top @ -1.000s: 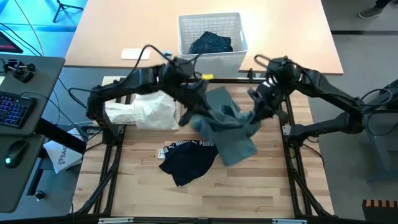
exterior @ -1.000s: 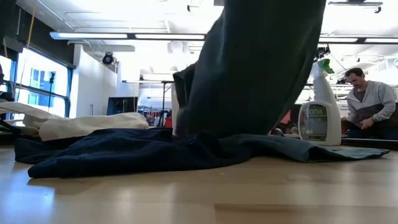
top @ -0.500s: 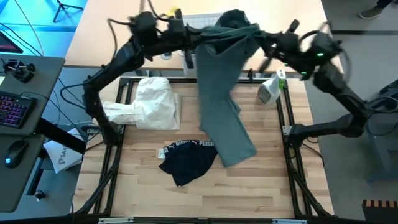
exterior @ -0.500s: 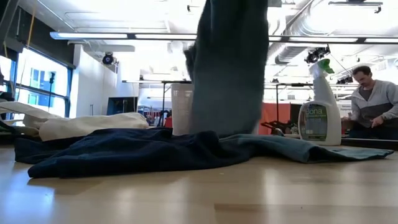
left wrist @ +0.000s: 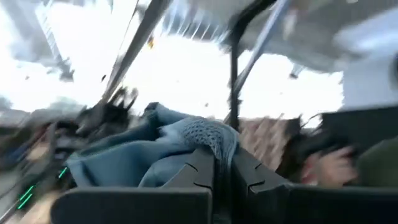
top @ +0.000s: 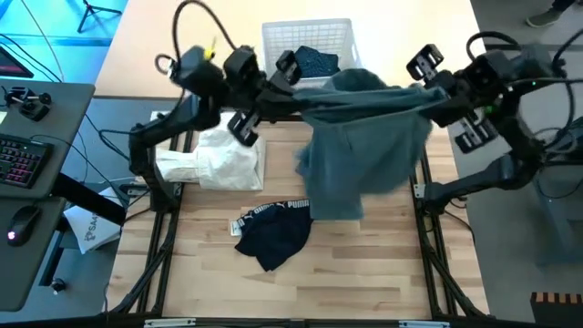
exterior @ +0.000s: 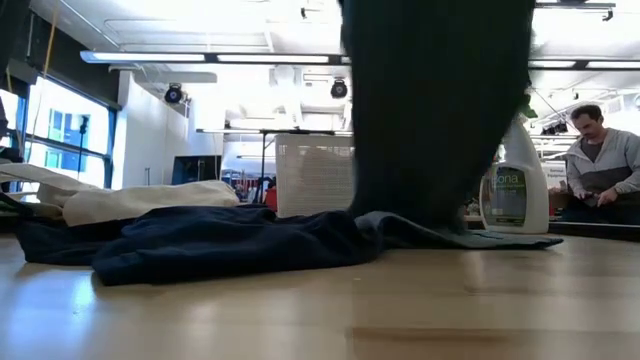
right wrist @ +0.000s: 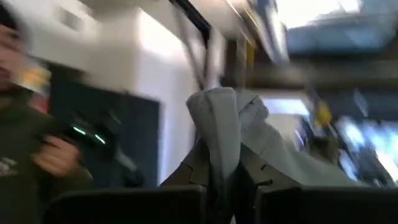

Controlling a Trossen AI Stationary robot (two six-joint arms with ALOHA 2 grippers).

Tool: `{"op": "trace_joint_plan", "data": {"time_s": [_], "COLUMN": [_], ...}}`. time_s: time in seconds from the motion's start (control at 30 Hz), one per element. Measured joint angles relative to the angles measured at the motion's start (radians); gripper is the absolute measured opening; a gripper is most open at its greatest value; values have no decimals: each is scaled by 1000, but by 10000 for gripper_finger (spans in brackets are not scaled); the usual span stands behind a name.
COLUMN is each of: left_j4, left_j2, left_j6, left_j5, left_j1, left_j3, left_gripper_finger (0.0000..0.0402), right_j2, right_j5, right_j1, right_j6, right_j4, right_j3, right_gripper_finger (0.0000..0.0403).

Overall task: Fold Laundry from Bin
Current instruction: Fold the green pants

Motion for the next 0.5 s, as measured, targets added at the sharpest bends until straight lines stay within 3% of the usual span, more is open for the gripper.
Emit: {"op": "trace_joint_plan", "data": {"time_s": [0.07, 0.13, 0.23, 0.4, 0.5], "left_j4": [108, 109, 4, -269, -317], "left_j2": [15, 17, 14, -9, -2], "left_j6": [-8, 44, 175, 420, 550], "left_j5": [-11, -38, -98, -312, -407], "left_j1": [-42, -62, -40, 81, 184], "left_j3": [0, 15, 63, 94, 95], "left_gripper_finger": [0, 0, 0, 0, 0], "right_j2": [38, 54, 29, 18, 60], "right_j5": [-1, 85, 322, 753, 883], "right_j1": [51, 64, 37, -60, -125], "right_j6": [31, -11, -181, -523, -743], "right_j4": [168, 208, 56, -184, -194], "right_j3": [0, 2, 4, 20, 3], "right_gripper_finger": [16, 16, 16, 16, 16]}}
